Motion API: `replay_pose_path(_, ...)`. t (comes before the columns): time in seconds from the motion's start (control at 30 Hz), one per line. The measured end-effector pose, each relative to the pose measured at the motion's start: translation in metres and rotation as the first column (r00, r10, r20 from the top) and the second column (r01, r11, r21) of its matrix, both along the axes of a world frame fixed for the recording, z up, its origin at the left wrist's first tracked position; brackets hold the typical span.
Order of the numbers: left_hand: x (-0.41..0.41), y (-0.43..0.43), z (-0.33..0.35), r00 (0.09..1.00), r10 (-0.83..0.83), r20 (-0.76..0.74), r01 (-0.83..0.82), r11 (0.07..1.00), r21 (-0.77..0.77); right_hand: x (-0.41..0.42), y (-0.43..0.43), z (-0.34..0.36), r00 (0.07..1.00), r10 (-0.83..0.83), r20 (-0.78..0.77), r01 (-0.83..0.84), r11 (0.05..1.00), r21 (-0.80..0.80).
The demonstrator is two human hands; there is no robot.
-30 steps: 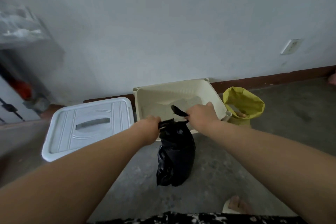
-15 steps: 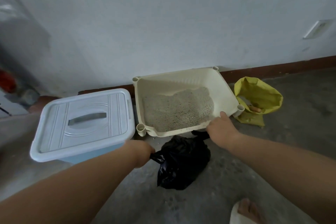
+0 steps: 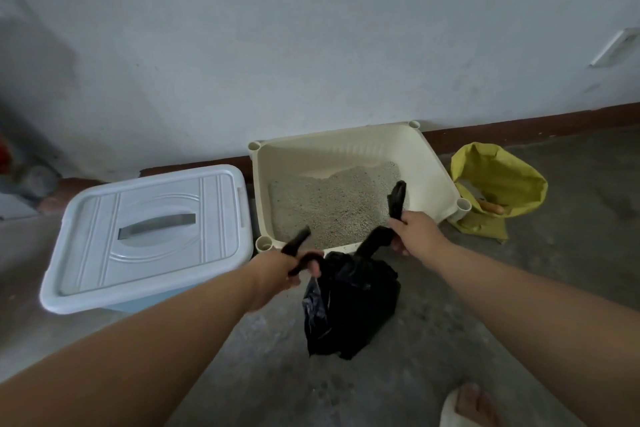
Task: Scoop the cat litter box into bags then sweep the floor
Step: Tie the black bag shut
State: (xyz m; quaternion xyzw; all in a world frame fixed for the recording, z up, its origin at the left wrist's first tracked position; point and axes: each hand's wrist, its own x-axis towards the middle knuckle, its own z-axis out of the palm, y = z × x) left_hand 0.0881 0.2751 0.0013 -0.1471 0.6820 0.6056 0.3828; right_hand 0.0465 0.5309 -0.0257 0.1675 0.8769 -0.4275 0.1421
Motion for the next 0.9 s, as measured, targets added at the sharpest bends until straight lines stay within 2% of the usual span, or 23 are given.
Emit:
replay_pose_path(0.03,0.0,0.006,0.003,0.991,0.12,0.052,-0.127,0.978,0.164,0.0,-0.008,0.004,0.999,-0.054,0.004,0.054,0.986,-0.16)
replay_pose_path(0.1,0.001,0.015,0.008,0.977,0.191,0.091,-0.209,0.931,0.299,0.0,-0.026,0.017,0.998,-0.057,0.013,0.058,0.933,-0.354)
replay_pose_path(0.2,0.004,0.023,0.011,0.995,0.093,0.035,-0.098,0.97,0.223,-0.002,-0.047,0.041,0.998,0.05,-0.037,-0.062,0.878,-0.474)
replay_pose_path(0.33,0.008,0.03,0.005,0.98,-0.096,-0.177,0.096,0.995,-0.008,0.003,-0.072,0.063,0.959,0.275,-0.065,-0.274,0.85,-0.45)
replay_pose_path(0.43,0.011,0.038,0.001,0.947,-0.097,-0.306,0.038,0.98,-0.193,0.012,-0.087,0.067,0.914,0.398,-0.078,-0.388,0.802,-0.454)
replay_pose_path(0.5,0.011,0.038,-0.002,0.951,-0.046,-0.306,-0.004,0.987,-0.161,0.012,-0.087,0.068,0.91,0.406,-0.078,-0.396,0.8,-0.45)
replay_pose_path(0.6,0.009,0.035,-0.005,0.971,0.049,-0.233,-0.045,0.999,0.022,0.009,-0.077,0.067,0.86,0.509,0.027,-0.464,0.804,-0.373)
replay_pose_path(0.7,0.006,0.031,-0.005,0.976,0.129,-0.175,-0.104,0.984,0.146,0.013,-0.066,0.047,0.822,0.547,0.157,-0.426,0.774,-0.469)
replay_pose_path(0.73,0.006,0.031,-0.004,0.975,0.139,-0.173,-0.116,0.984,0.134,0.017,-0.062,0.038,0.821,0.538,0.19,-0.383,0.767,-0.516)
replay_pose_path(0.8,0.005,0.031,-0.008,0.973,0.1,-0.209,-0.1,0.995,0.009,0.023,-0.059,0.024,0.834,0.502,0.229,-0.317,0.775,-0.547)
replay_pose_path(0.9,0.004,0.032,-0.017,0.959,0.09,-0.268,-0.146,0.97,-0.195,0.025,-0.058,0.017,0.853,0.482,0.199,-0.408,0.854,-0.323)
